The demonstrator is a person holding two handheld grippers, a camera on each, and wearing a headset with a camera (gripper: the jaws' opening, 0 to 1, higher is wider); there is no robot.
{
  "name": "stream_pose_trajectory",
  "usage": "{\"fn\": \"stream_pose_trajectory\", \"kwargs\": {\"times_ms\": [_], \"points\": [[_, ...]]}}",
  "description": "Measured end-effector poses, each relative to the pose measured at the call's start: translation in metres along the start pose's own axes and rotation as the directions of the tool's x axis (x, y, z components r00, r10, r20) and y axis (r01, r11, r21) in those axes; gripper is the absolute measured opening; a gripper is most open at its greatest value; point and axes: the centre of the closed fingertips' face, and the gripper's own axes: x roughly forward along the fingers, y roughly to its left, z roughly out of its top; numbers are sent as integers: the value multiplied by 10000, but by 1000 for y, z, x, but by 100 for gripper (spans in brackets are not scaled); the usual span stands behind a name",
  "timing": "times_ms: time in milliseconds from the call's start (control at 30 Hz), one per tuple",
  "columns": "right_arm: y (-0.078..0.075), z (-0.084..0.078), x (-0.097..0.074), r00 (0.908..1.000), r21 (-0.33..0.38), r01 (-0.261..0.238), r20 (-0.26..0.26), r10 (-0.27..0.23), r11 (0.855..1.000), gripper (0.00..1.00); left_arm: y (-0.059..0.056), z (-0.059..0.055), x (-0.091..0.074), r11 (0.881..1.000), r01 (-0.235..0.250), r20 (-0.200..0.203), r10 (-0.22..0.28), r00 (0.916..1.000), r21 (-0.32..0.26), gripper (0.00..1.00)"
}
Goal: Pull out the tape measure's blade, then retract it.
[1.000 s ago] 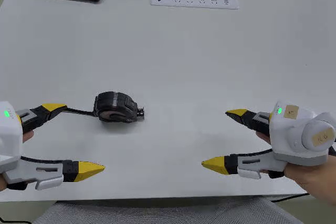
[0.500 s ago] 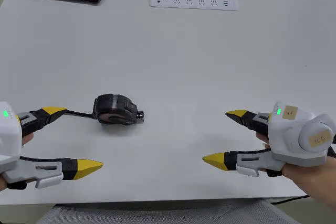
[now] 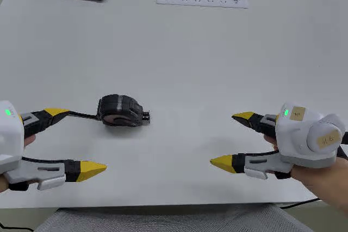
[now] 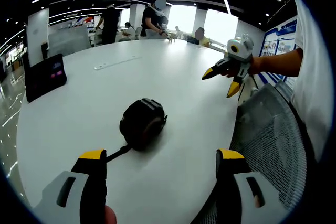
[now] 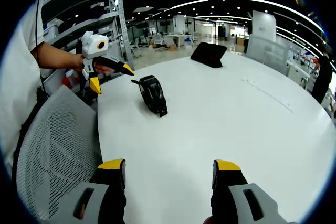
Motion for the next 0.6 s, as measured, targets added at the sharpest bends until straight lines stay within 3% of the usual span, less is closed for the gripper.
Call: {"fn": "stream_pose_trajectory", "kwargs": {"times_ms": [600], "points": [[-11, 8, 19, 9982, -730, -542, -315, 520, 9959, 70, 17, 7, 14, 9969, 531, -524, -501, 9974, 583, 85]]}}
